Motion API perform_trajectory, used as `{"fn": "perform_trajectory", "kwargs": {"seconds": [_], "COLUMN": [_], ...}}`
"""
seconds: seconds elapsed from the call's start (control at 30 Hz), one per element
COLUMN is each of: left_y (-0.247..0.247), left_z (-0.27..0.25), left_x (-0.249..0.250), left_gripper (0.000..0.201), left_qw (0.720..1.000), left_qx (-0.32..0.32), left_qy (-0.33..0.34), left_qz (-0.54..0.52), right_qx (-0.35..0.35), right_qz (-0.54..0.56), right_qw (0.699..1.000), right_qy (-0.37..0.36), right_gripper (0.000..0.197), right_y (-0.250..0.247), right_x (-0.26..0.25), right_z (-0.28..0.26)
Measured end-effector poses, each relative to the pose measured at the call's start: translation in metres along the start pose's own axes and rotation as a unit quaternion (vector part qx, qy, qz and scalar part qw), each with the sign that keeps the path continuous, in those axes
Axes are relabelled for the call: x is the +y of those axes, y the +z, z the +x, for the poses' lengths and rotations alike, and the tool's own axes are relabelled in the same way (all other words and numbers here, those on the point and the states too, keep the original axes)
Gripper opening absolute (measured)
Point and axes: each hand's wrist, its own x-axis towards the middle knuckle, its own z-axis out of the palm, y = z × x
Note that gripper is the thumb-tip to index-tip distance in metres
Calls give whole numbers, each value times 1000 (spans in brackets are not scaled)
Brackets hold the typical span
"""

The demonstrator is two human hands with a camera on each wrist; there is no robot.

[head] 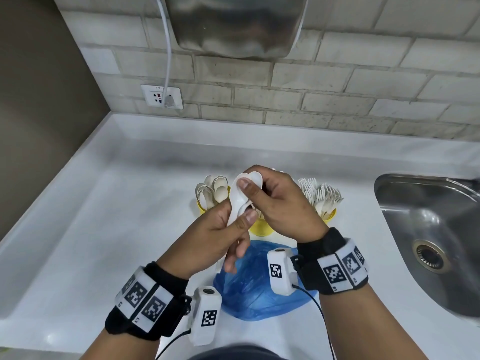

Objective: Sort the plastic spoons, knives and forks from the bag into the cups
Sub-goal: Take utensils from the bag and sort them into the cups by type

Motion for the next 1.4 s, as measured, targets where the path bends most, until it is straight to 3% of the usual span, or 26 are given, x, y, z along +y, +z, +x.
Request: {"fn": "perform_trajectory", "kwargs": {"seconds": [0.03,0.13,0.27,0.37,0.43,0.57,0.73,0.87,0.97,1.17,1.4], "left_y": [0,-2,-7,-12,-17,-26,-33,-45,-53,-58,-61], "left_z": [1,5,4,5,5,3,8,16,20,38,56], "left_x": [-1,-6,-5,-4,-3,5,6,0,-1,-10,-42], "left_gripper": [15,28,31,63,73,36,21,33,45,46,29], "left_qw": [1000,996,995,995,992,976,971,944,909,886,861], "left_qx": [22,78,97,95,100,151,194,278,307,288,229], "left_qy": [10,24,14,8,39,81,75,108,143,152,165], "left_qz": [-11,-30,-14,14,69,134,118,144,244,331,423], "right_qx": [4,8,14,-4,-5,-10,-7,39,0,-24,-18], "right_qz": [-9,-35,-133,-208,-226,-260,-204,-194,-237,-291,-325], "right_qw": [1000,999,991,976,969,955,971,979,972,956,945], "right_qy": [4,4,-29,-69,-95,-140,-125,-55,-12,28,30], "right_gripper": [25,27,11,10,8,9,26,25,25,35,25], "right_y": [-1,-1,-1,-1,-1,0,0,2,14,43,52], "right_x": [-1,-5,-7,-11,-13,-17,-11,18,47,81,87], "right_z": [0,-2,-3,-2,-2,0,0,-1,-6,-8,-3]}}
